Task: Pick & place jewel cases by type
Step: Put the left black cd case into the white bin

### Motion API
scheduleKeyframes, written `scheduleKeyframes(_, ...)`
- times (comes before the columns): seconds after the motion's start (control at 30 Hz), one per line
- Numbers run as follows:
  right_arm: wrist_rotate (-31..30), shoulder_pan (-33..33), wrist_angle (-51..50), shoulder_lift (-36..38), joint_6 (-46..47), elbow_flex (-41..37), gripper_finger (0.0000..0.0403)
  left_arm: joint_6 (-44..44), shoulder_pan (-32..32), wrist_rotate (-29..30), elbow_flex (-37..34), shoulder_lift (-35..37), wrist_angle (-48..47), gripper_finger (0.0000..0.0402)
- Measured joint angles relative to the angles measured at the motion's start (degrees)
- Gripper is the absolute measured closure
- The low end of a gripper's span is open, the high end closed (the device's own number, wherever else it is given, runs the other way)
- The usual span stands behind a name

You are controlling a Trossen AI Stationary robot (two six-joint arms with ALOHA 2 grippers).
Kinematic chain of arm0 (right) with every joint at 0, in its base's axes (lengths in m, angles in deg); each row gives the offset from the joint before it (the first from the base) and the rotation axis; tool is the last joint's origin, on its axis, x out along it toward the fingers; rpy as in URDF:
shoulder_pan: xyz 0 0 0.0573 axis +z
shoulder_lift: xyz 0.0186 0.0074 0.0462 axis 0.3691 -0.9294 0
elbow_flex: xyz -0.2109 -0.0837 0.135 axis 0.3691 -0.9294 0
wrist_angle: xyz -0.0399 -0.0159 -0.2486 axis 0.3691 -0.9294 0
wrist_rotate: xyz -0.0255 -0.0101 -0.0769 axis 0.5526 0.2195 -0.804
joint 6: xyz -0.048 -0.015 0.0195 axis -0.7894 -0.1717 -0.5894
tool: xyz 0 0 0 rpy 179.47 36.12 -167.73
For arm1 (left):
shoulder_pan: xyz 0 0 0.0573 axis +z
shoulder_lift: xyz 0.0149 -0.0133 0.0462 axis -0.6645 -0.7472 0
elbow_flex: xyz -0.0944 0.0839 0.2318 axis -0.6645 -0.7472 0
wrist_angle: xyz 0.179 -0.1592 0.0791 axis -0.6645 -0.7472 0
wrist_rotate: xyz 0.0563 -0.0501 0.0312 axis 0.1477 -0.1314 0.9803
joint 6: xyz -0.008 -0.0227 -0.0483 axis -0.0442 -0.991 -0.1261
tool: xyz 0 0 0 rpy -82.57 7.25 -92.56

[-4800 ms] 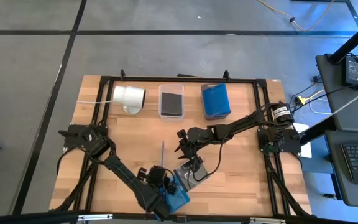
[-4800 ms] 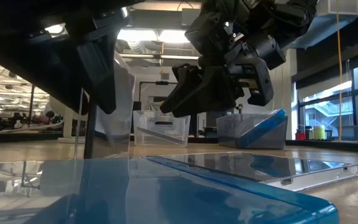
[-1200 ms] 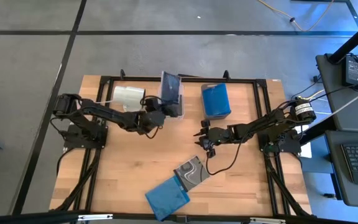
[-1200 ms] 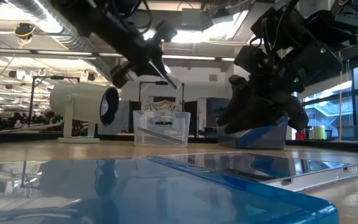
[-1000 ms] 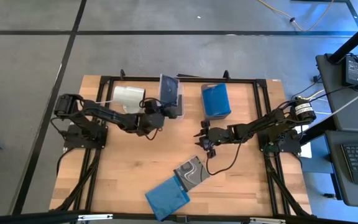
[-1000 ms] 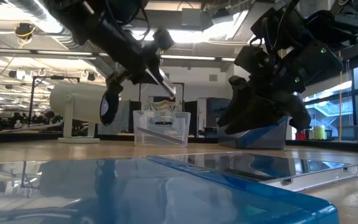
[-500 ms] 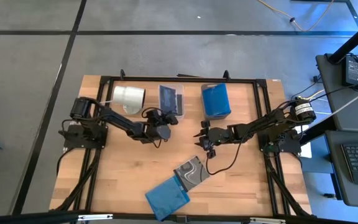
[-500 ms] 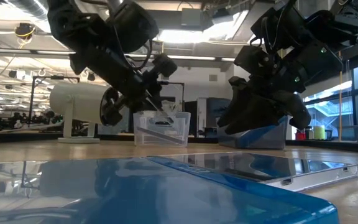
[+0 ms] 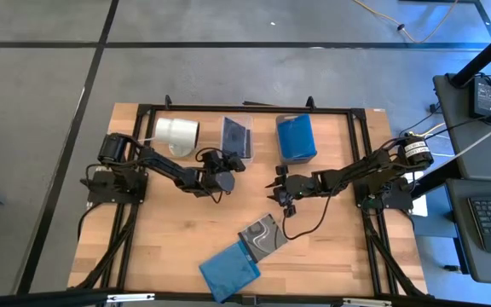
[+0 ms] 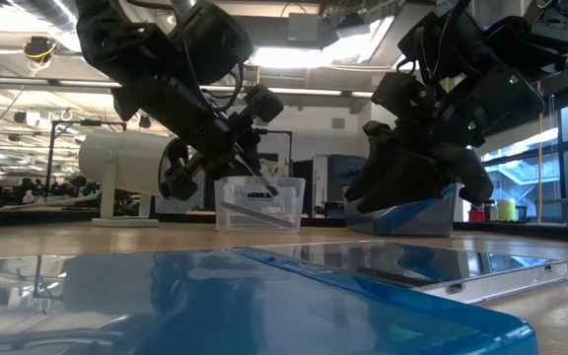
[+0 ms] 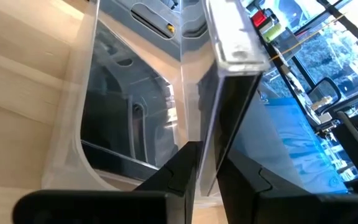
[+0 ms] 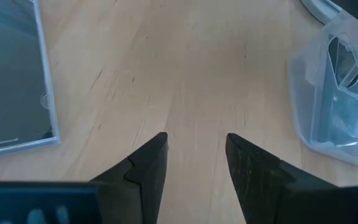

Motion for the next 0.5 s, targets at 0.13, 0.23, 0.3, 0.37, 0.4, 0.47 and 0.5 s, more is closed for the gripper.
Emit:
scheduleKeyframes(0.13,0.0,0.0,0.0,0.0,0.0,0.0,0.0235,0.0,0.0,-0.5,0.0,0.0,0.0,0.0343)
scheduleKeyframes(0.23,0.0,0.0,0.0,0.0,0.0,0.0,0.0235,0.0,0.0,-0.5,0.0,0.0,0.0,0.0343)
scheduleKeyframes(0.3,0.0,0.0,0.0,0.0,0.0,0.0,0.0235,0.0,0.0,-0.5,0.0,0.0,0.0,0.0342)
scheduleKeyframes(0.37,0.0,0.0,0.0,0.0,0.0,0.0,0.0235,0.0,0.0,-0.6,0.0,0.0,0.0,0.0342)
scheduleKeyframes(0.4,0.0,0.0,0.0,0.0,0.0,0.0,0.0235,0.0,0.0,-0.6,0.0,0.0,0.0,0.0342)
scheduleKeyframes(0.47,0.0,0.0,0.0,0.0,0.0,0.0,0.0235,-0.1,0.0,-0.7,0.0,0.0,0.0,0.0342)
scheduleKeyframes(0.5,0.0,0.0,0.0,0.0,0.0,0.0,0.0235,-0.1,0.0,-0.7,0.0,0.0,0.0,0.0342)
